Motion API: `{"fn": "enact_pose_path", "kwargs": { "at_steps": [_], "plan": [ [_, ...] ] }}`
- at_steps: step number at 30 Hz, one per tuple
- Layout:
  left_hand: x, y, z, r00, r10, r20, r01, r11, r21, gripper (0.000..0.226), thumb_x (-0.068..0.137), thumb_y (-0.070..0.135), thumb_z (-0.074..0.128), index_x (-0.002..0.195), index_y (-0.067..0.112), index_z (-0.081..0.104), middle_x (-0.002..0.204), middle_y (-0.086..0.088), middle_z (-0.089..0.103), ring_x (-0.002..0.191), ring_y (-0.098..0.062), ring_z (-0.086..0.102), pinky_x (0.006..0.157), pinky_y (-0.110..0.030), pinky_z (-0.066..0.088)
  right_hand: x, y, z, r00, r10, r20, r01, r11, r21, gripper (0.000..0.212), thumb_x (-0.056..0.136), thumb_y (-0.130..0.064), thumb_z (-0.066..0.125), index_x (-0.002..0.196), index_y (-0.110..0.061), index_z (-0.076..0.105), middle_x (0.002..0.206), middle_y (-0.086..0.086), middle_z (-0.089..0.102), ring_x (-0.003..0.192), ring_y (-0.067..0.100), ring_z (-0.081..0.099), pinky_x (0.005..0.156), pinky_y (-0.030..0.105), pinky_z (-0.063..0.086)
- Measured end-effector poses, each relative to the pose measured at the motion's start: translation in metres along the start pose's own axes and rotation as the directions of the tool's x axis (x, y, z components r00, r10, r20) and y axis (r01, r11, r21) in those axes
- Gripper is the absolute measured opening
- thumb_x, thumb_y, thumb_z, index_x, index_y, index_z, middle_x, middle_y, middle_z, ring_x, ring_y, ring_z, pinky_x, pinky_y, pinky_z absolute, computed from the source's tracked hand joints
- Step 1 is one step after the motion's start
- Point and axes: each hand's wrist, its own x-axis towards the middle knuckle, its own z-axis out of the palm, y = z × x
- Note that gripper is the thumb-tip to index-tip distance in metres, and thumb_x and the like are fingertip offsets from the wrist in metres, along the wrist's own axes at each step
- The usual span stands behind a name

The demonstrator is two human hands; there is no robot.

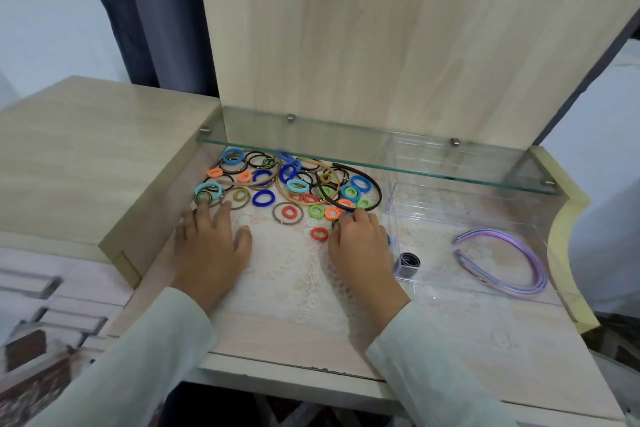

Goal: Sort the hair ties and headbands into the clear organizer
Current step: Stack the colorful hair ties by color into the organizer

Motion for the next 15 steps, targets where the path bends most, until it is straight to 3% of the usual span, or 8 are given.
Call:
{"fn": "enact_pose_path", "kwargs": {
  "at_steps": [3,7,9,15],
  "plan": [
    [-0.0024,-0.0020,0.0017,0.998,0.051,-0.043,-0.055,0.994,-0.096,0.058,0.096,0.034,0.046,0.148,0.010,0.038,0.153,-0.025,0.031,0.142,-0.042,0.027,0.114,-0.049,0.026,0.0011,0.0012,0.0030,0.999,0.023,-0.045,-0.021,0.999,0.041,0.027,0.094,-0.019,0.047,0.106,-0.003,0.064,0.108,0.015,0.059,0.101,0.033,0.051,0.084,0.042,0.042],
    [-0.0030,-0.0025,-0.0019,0.977,0.152,-0.149,-0.191,0.934,-0.302,0.044,0.090,0.008,0.055,0.134,0.005,0.051,0.137,-0.019,0.046,0.125,-0.034,0.048,0.094,-0.042,0.045,0.0008,0.0030,0.0049,0.990,0.028,-0.138,-0.015,0.996,0.092,0.023,0.092,-0.022,0.053,0.097,-0.004,0.067,0.096,0.014,0.062,0.091,0.032,0.054,0.077,0.041,0.044],
    [-0.0023,-0.0022,-0.0046,0.966,0.178,-0.190,-0.234,0.912,-0.336,0.042,0.087,0.001,0.056,0.129,0.007,0.053,0.132,-0.014,0.049,0.115,-0.031,0.053,0.084,-0.036,0.045,0.0003,0.0031,0.0039,0.993,0.019,-0.113,-0.008,0.996,0.093,0.026,0.094,-0.027,0.053,0.103,-0.007,0.067,0.101,0.011,0.062,0.095,0.029,0.052,0.080,0.040,0.043],
    [0.0019,-0.0022,-0.0015,0.929,0.266,-0.257,-0.348,0.863,-0.366,0.039,0.084,-0.004,0.059,0.122,0.007,0.057,0.123,-0.010,0.056,0.110,-0.027,0.056,0.086,-0.032,0.046,0.0022,0.0039,0.0050,0.999,0.026,-0.047,-0.022,0.997,0.078,0.033,0.096,-0.039,0.049,0.112,-0.014,0.063,0.111,0.004,0.059,0.104,0.022,0.049,0.086,0.035,0.043]
  ]
}}
